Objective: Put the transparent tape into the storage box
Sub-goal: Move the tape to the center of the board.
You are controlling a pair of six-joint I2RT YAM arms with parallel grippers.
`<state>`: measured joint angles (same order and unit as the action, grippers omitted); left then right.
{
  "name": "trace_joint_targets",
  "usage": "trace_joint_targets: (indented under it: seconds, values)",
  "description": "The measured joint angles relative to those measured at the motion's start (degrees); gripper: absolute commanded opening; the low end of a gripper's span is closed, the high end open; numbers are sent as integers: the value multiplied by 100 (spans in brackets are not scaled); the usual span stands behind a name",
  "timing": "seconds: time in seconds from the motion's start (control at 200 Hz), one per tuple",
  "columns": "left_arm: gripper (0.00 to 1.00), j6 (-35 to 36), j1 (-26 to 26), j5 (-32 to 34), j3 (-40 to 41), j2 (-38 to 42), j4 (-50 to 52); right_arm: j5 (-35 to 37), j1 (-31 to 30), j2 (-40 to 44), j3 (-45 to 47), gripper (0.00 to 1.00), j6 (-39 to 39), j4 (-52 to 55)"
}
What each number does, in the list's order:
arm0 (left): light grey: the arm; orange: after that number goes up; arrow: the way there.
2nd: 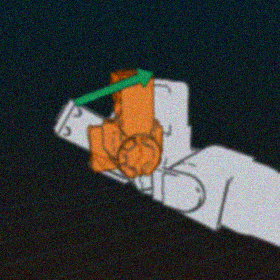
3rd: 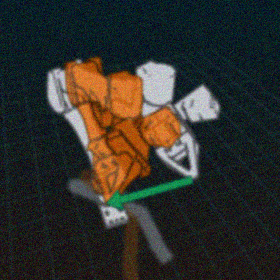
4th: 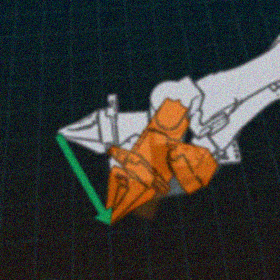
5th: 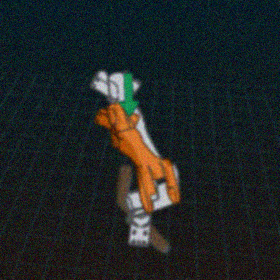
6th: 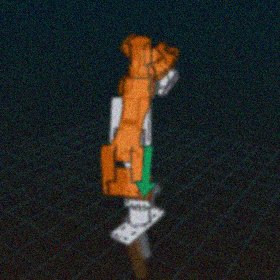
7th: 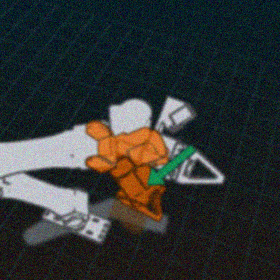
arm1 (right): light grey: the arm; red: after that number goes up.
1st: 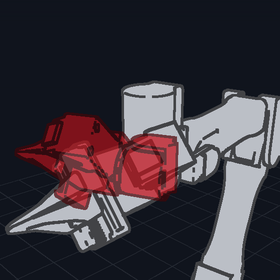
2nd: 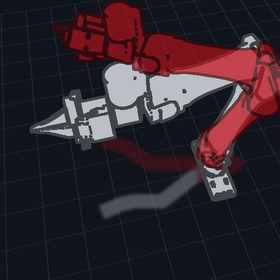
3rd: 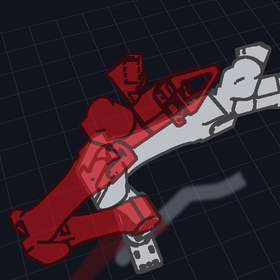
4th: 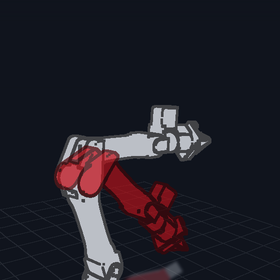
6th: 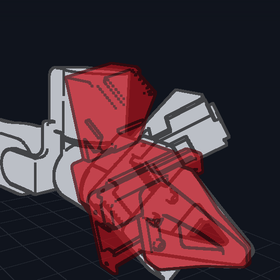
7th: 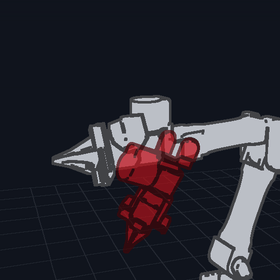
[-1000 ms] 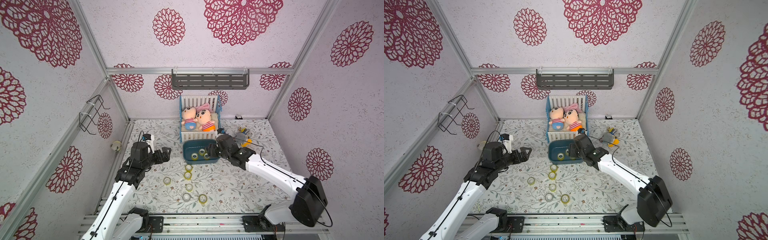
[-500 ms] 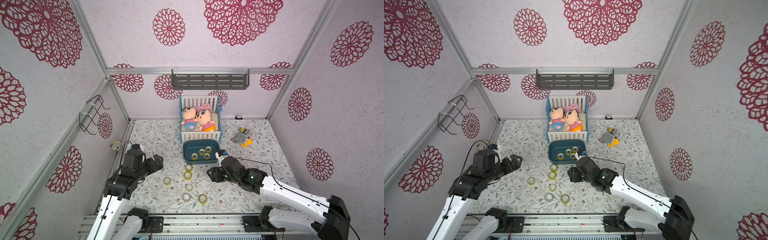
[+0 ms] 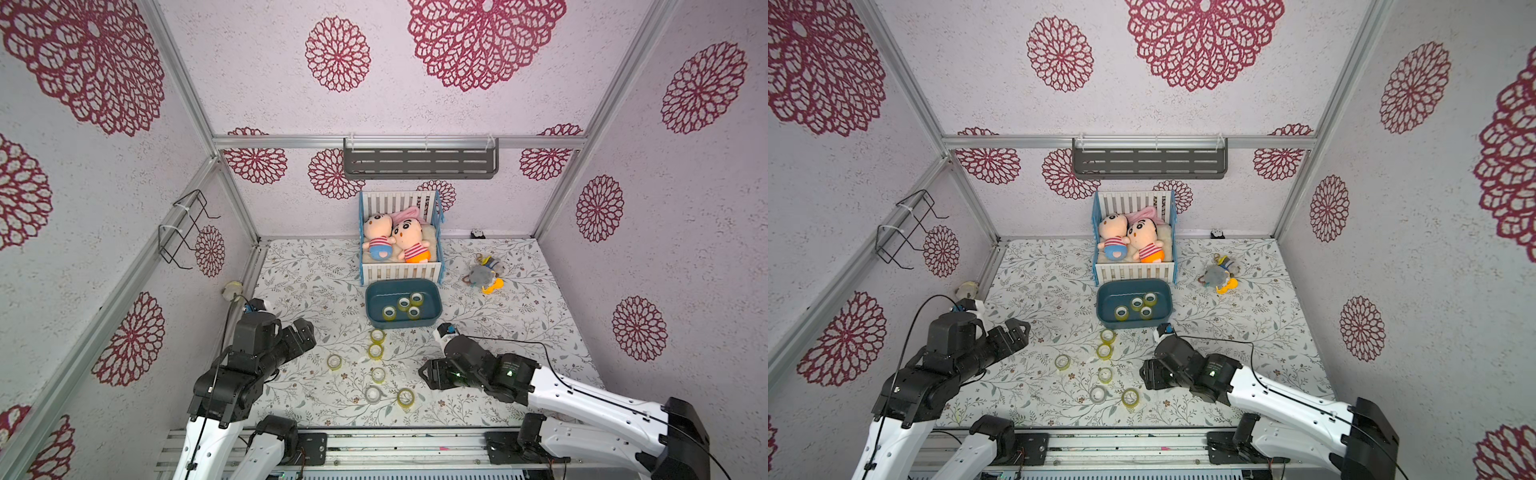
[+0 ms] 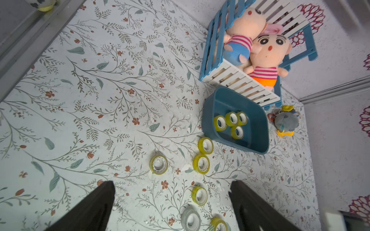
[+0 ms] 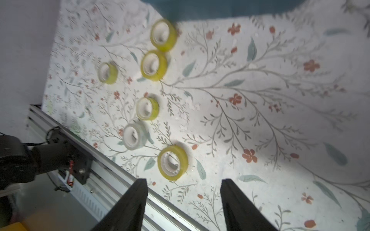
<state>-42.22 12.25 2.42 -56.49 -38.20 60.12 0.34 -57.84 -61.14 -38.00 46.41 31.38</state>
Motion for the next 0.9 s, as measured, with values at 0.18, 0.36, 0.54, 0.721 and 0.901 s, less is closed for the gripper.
trace_joint_targets:
  seconds: [0.18, 0.36, 0.54, 0.721, 0.901]
  values:
    - [97, -337, 76, -531, 219, -586, -136, 201, -435, -881, -28, 64, 229, -186]
    - [97, -605, 535, -765, 837, -1193, -439, 503, -610, -1447, -372, 53, 387, -315]
    - [97, -907, 566, -1032, 1488, -1342, -874, 640, -645, -1526, -374, 52, 531, -402]
    - [97, -984, 570, -1097, 1731, -1493, -1008, 699, -866, -1836, -376, 52, 629, -431]
    - [97, -938, 570, -1121, 1722, -1788, -1150, 739, -1104, -1998, -267, 58, 896, -623]
